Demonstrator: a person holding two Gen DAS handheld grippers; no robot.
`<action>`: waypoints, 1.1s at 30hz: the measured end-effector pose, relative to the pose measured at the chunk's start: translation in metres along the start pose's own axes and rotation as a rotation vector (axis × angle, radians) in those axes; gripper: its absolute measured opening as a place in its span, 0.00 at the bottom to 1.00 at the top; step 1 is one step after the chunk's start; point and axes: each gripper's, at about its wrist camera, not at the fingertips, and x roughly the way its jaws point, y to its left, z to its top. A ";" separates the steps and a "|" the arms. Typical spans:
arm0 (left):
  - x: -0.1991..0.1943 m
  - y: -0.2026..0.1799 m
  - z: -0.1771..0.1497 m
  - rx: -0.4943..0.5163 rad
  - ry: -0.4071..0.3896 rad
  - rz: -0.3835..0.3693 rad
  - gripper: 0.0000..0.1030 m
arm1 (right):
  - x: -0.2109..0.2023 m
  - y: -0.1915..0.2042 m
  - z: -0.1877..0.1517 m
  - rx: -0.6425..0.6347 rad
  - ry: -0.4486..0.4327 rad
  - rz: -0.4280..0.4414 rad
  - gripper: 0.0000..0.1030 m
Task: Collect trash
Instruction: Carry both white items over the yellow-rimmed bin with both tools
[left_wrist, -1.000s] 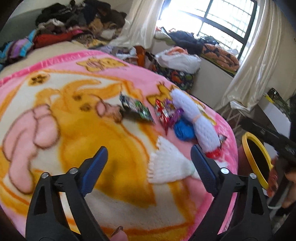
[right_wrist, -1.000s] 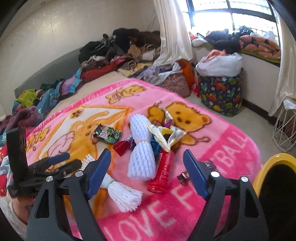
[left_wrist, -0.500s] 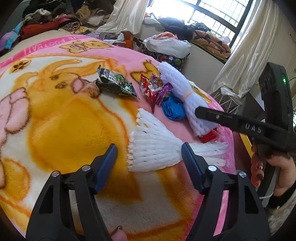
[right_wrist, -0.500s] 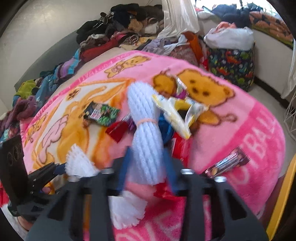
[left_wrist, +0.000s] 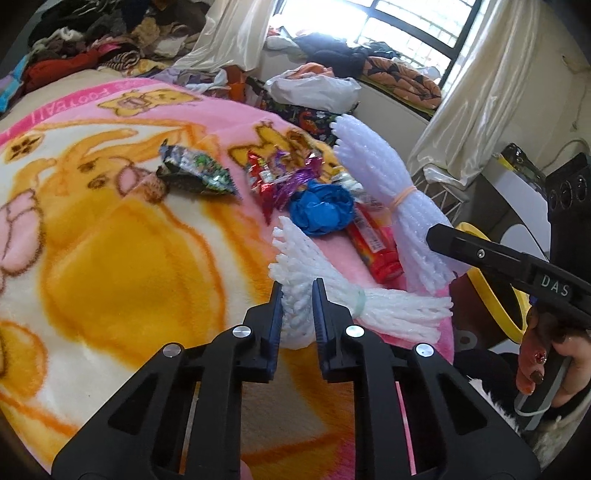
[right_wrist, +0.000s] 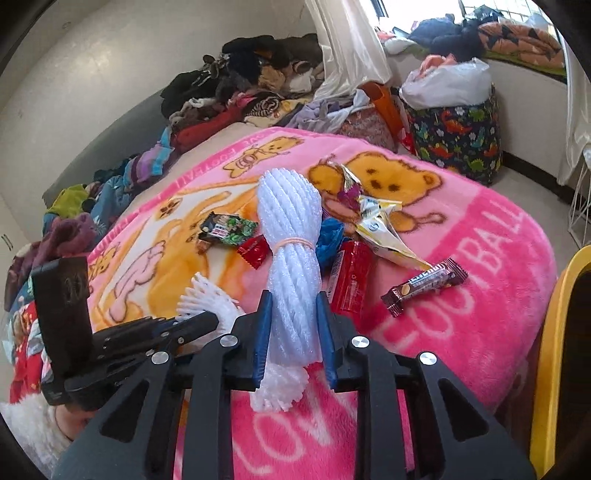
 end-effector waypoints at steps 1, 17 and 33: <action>-0.002 -0.002 0.001 0.009 -0.004 0.002 0.10 | -0.004 0.001 0.000 -0.002 -0.007 0.001 0.22; -0.033 -0.037 0.024 0.084 -0.101 -0.011 0.09 | -0.057 0.001 0.011 0.001 -0.118 -0.019 0.22; -0.049 -0.069 0.033 0.134 -0.149 -0.018 0.09 | -0.098 -0.012 0.013 0.021 -0.203 -0.053 0.22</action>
